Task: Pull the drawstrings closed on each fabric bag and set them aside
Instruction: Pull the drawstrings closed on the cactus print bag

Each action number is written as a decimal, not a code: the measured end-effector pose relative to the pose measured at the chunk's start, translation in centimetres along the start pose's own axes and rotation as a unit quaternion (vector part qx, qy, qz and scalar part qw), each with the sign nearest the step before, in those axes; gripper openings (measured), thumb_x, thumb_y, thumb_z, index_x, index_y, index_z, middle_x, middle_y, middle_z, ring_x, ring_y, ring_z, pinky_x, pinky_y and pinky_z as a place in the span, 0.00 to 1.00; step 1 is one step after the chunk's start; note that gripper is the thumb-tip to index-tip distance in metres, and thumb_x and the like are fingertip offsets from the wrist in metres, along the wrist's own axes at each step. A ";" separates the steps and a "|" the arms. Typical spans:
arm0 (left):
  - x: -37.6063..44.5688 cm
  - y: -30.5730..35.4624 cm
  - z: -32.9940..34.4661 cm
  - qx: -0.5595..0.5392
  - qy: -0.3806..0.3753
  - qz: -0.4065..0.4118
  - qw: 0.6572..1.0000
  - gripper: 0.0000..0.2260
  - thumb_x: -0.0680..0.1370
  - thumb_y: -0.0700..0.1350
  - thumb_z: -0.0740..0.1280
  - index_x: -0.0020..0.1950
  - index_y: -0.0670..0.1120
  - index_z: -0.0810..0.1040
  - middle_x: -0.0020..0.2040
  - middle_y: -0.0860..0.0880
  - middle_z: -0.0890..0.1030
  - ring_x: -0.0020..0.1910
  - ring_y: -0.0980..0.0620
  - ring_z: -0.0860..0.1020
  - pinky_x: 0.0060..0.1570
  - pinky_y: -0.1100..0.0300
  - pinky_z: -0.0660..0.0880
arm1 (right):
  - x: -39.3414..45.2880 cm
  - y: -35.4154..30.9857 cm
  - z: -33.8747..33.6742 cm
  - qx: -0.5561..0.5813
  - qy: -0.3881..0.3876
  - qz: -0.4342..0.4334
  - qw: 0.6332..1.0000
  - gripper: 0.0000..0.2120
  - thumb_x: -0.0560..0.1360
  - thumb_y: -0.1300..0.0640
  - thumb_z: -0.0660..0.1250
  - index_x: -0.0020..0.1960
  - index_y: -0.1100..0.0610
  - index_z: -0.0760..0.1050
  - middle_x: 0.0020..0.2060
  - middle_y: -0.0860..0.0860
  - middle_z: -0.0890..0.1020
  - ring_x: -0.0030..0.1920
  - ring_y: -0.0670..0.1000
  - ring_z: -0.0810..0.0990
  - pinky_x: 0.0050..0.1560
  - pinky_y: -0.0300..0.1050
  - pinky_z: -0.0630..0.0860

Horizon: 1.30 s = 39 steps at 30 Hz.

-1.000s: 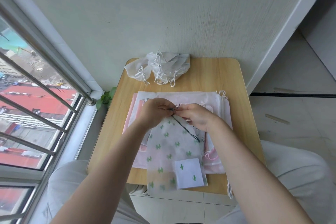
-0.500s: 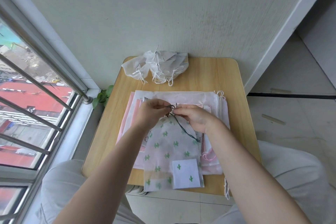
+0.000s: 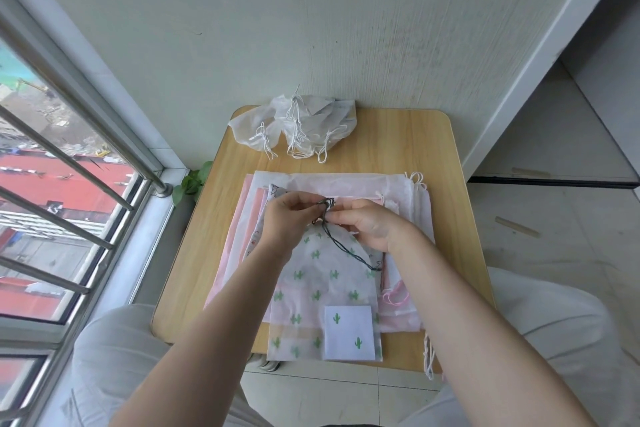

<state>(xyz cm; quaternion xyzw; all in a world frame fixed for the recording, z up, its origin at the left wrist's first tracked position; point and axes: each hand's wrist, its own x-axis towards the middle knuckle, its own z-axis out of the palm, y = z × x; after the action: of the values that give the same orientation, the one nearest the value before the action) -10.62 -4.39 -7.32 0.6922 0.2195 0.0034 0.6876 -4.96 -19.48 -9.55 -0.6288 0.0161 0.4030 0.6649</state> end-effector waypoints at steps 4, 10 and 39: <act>0.0 -0.4 0.3 -0.005 -0.001 0.003 1.000 0.06 0.72 0.30 0.73 0.46 0.37 0.84 0.43 0.43 0.85 0.41 0.52 0.83 0.48 0.59 0.81 | 0.0 -0.1 0.1 -0.065 0.015 0.017 0.998 0.05 0.74 0.64 0.70 0.48 0.57 0.79 0.35 0.50 0.80 0.34 0.47 0.76 0.36 0.39 0.70; -0.2 -0.3 0.4 -0.048 -0.011 -0.027 0.998 0.05 0.72 0.32 0.73 0.47 0.38 0.84 0.44 0.43 0.85 0.44 0.49 0.83 0.52 0.54 0.80 | 0.4 -0.1 0.8 -0.051 0.066 0.010 0.996 0.03 0.73 0.60 0.67 0.42 0.52 0.77 0.34 0.49 0.78 0.35 0.47 0.74 0.38 0.41 0.67; 0.2 -1.1 -0.6 -0.027 0.017 -0.072 0.997 0.02 0.75 0.35 0.72 0.45 0.40 0.84 0.37 0.46 0.83 0.29 0.55 0.76 0.34 0.67 0.78 | -0.2 -2.2 -2.3 0.396 0.219 -0.047 0.890 0.16 0.83 0.52 0.56 0.42 0.59 0.73 0.30 0.53 0.75 0.30 0.52 0.76 0.35 0.45 0.76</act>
<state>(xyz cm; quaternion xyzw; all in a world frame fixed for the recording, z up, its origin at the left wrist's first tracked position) -10.97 -3.82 -8.44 0.6557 0.2804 -0.0284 0.7005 -2.76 -21.29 -8.11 -0.3851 0.2899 0.1840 0.8566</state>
